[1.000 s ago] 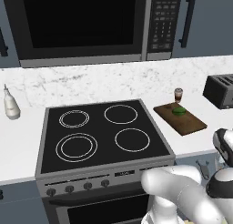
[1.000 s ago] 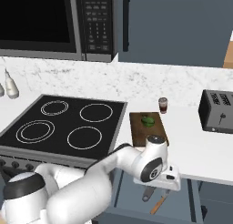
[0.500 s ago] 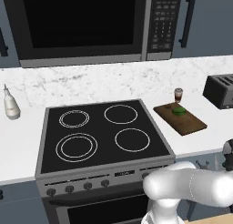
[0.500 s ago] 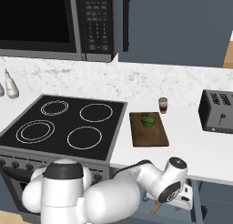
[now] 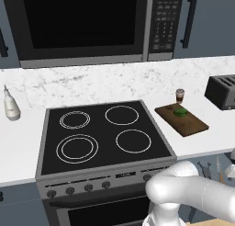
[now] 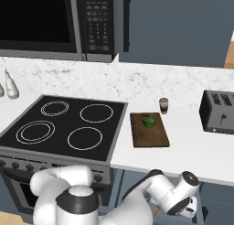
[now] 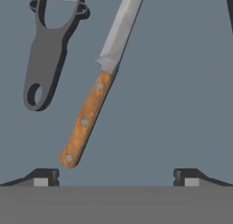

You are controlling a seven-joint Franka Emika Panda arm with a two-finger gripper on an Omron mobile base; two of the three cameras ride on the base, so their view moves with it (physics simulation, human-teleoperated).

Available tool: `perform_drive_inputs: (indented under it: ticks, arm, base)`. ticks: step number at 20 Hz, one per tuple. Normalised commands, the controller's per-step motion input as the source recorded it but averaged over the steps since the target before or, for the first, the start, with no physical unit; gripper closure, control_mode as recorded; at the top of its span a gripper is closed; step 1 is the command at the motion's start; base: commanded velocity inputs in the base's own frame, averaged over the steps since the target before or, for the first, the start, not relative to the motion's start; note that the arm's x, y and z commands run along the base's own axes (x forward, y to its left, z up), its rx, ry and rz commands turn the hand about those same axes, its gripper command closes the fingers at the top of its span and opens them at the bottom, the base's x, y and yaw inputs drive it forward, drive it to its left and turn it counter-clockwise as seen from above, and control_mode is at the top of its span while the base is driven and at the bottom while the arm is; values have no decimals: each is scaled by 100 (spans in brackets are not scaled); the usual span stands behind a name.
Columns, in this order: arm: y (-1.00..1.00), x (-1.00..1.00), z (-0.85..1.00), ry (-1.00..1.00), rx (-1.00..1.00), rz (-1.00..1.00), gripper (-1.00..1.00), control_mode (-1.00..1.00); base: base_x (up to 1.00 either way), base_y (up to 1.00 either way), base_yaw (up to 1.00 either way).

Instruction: Place the appropriate cutting tool for cutting the avocado skin on the cutting board.

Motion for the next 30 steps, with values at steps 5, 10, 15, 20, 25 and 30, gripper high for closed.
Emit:
perform_drive_inputs:
  ticks: [5, 10, 15, 20, 25, 30]
  arm:
    - [0, 39, -23, 0, 0, -3, -100, -100]
    - [0, 36, -7, 0, 0, -1, -100, -100]
    - [-4, 22, -30, 0, 0, 0, -100, -100]
    - [-3, 0, -41, 0, 0, 0, -100, -100]
    - [0, 6, -22, 3, -2, 0, -100, -100]
    - [0, 0, -9, 8, -2, -1, -100, -100]
  base:
    - [0, 0, 0]
    - [0, 0, 0]
    - [0, 0, 0]
    - [0, 0, 0]
    - [0, 0, 0]
    - [0, 0, 0]
